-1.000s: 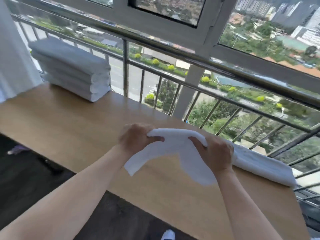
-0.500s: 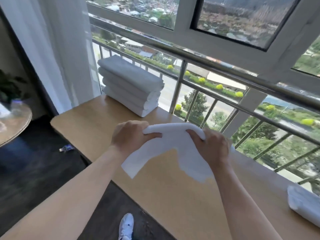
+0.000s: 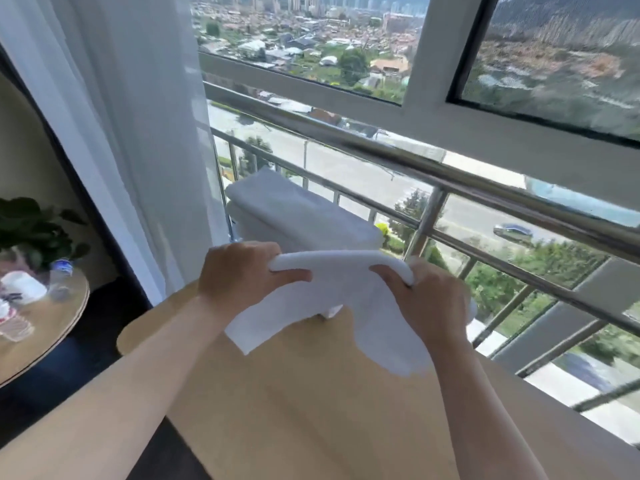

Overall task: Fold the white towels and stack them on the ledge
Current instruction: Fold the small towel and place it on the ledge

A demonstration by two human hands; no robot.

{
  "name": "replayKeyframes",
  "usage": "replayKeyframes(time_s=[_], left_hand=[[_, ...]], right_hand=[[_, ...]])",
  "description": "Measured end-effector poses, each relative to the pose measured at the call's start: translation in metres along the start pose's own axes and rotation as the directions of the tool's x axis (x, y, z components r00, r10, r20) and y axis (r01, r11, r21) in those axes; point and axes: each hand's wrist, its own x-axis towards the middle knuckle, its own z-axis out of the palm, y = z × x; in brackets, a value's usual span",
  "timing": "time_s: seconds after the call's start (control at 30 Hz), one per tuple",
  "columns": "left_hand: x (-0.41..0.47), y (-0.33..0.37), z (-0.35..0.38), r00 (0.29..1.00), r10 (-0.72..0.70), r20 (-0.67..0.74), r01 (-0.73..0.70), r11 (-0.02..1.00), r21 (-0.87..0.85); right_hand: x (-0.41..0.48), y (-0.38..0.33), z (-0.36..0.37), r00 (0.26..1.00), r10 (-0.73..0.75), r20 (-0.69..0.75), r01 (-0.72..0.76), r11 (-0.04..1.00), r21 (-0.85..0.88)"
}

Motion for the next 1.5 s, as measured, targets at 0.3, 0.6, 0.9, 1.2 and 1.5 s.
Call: replayKeyframes(time_s=[0.3,0.6,0.9,1.2,1.5], left_hand=[[0.127,-0.061,0.018,0.997,0.061,-0.054,-0.071,0.973,-0.219],[0.280,-0.120,0.070,0.939,0.342,-0.047,-0.341,0.896,-0.283],[0.365,-0.166,0.128,0.588,0.707,-0.393,-0.777,0.628,-0.032],[0.256,-0.227,0.210,0.720,0.690,-0.069,-0.676,0.676,-0.293],[0.259,-0.227,0.201,0.871,0.476,0.125,-0.411,0.843,-0.347]], right_hand=[[0.108,-0.027,-0.016,0.985,-0.015,-0.172,0.018,1.000,0.012],[0.192,-0.047,0.035,0.980,0.051,-0.194,-0.086,0.981,-0.175],[0.241,-0.070,0.080,0.901,-0.070,-0.428,-0.062,0.956,-0.287],[0.126,-0.097,0.188,0.969,0.168,-0.181,-0.210,0.946,-0.246],[0.129,-0.103,0.178,0.928,0.369,-0.045,-0.365,0.885,-0.289]])
